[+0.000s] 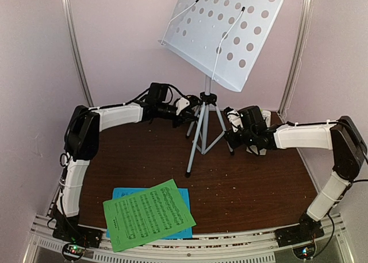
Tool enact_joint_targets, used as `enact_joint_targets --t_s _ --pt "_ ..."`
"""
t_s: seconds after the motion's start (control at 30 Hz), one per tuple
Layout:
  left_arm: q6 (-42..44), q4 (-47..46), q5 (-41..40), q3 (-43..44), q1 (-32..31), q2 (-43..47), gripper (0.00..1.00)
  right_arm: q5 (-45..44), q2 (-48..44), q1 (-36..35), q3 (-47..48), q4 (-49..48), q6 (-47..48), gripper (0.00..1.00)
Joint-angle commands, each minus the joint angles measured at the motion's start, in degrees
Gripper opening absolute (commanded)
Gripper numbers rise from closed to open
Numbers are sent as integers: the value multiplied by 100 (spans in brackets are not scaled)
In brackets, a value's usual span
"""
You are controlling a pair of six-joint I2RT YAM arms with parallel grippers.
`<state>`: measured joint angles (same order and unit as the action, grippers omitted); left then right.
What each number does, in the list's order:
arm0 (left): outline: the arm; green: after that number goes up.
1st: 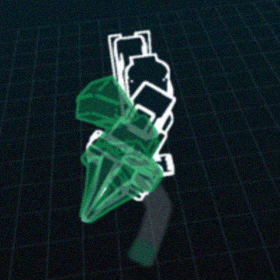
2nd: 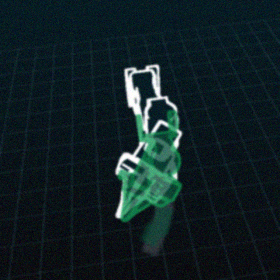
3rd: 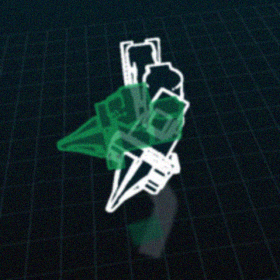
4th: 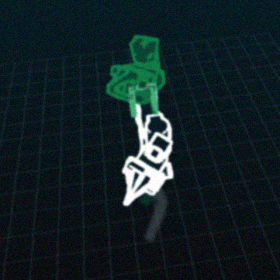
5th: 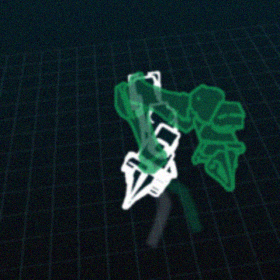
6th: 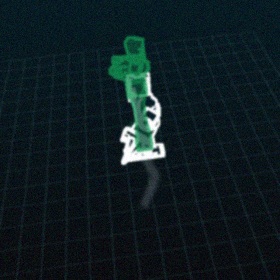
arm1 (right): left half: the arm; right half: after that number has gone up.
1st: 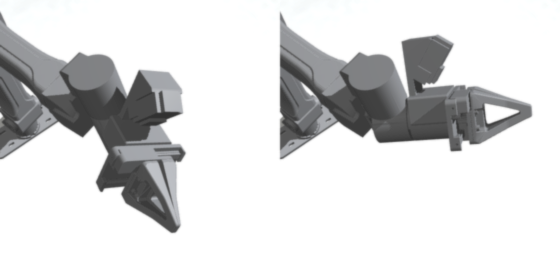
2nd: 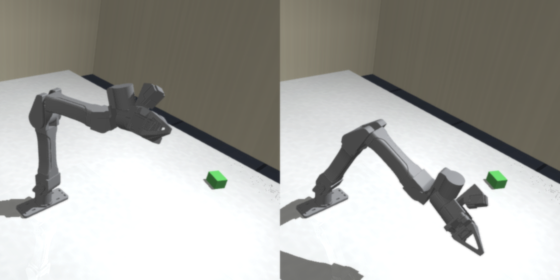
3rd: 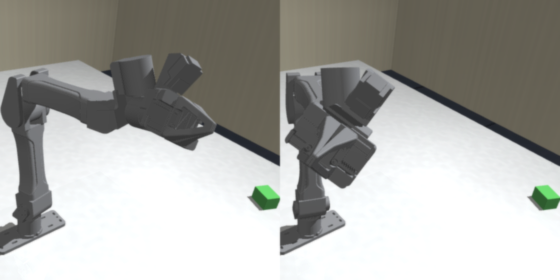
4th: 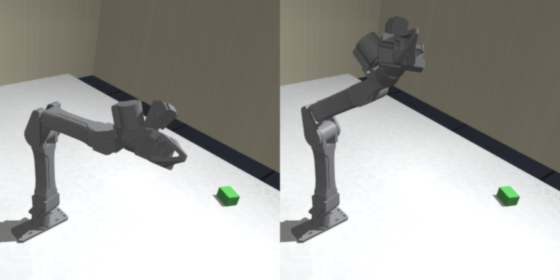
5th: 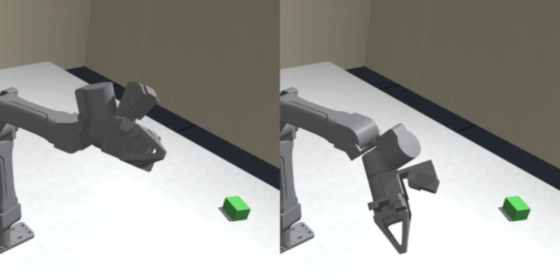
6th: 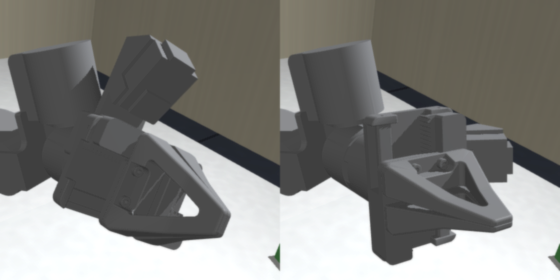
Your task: Set up the instrument practice props
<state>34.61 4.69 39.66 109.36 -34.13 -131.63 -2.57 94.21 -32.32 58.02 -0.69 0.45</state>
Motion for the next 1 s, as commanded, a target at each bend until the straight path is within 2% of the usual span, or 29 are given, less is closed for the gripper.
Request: enact_joint_targets --t_s 0.0,0.3,0.47,0.57,0.63,0.83,0.97 --pt "-382 -684 -110 -676 -16 531 10 -149 166 94 324 -222 -3 41" --pt "-1253 -1737 -1207 -2270 -52 1477 1 -5 517 103 970 -157 22 43" --pt "-1737 -1599 -2003 -2622 -53 1762 0 310 253 100 917 -143 -143 54" --pt "-1944 -1492 -2340 -2779 -55 1891 0 536 -250 18 461 -584 -394 67" --pt "-2225 -1443 -2543 -2854 -53 1944 0 550 -551 -104 86 -826 -588 71" --pt "-3123 -1564 -3413 -3125 -197 2136 0 775 -1056 -372 -783 -1682 -1485 72" --pt "-3571 -1782 -3993 -3416 -388 2335 0 661 -1008 -693 -986 -2012 -1758 73"
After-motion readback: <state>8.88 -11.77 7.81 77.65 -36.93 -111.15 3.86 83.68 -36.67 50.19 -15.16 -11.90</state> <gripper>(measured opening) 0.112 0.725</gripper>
